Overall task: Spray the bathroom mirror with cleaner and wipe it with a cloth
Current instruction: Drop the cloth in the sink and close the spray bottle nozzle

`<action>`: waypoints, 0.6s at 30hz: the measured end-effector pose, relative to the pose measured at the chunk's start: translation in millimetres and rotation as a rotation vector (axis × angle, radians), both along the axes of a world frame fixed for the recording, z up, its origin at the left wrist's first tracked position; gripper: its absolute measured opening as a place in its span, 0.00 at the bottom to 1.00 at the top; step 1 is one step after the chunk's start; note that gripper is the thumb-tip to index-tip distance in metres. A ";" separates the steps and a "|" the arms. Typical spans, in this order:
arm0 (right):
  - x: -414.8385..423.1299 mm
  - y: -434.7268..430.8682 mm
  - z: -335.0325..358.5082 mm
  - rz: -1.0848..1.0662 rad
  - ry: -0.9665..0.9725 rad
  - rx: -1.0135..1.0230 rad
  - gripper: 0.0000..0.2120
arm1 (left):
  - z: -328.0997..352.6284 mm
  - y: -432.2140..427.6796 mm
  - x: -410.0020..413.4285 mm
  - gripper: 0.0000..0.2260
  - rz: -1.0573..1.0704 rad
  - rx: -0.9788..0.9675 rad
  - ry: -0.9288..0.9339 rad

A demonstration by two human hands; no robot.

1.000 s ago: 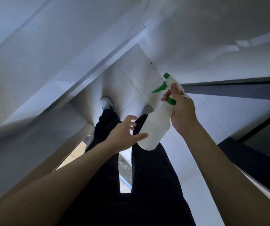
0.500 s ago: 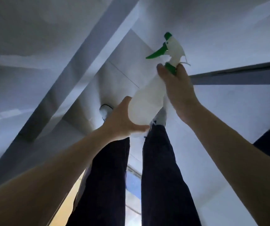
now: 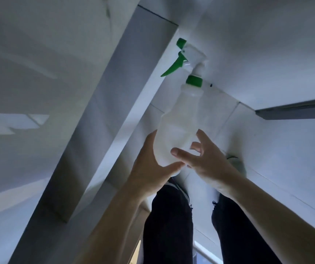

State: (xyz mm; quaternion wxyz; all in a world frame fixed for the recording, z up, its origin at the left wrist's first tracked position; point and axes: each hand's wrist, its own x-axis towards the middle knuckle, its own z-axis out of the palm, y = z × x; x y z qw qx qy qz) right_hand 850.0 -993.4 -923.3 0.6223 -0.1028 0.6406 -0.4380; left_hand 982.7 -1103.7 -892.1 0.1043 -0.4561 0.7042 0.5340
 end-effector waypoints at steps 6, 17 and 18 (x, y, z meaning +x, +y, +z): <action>-11.5 -24.3 -27.6 -0.017 0.130 -0.099 0.35 | -15.9 -20.9 8.4 0.38 -0.043 -0.017 -0.037; -47.0 -123.5 -28.3 0.215 0.730 -0.245 0.46 | -20.7 -61.5 1.1 0.45 0.045 -0.220 0.022; -47.4 -132.7 -25.7 0.223 0.776 -0.265 0.46 | -20.1 -65.9 0.4 0.45 0.055 -0.245 0.025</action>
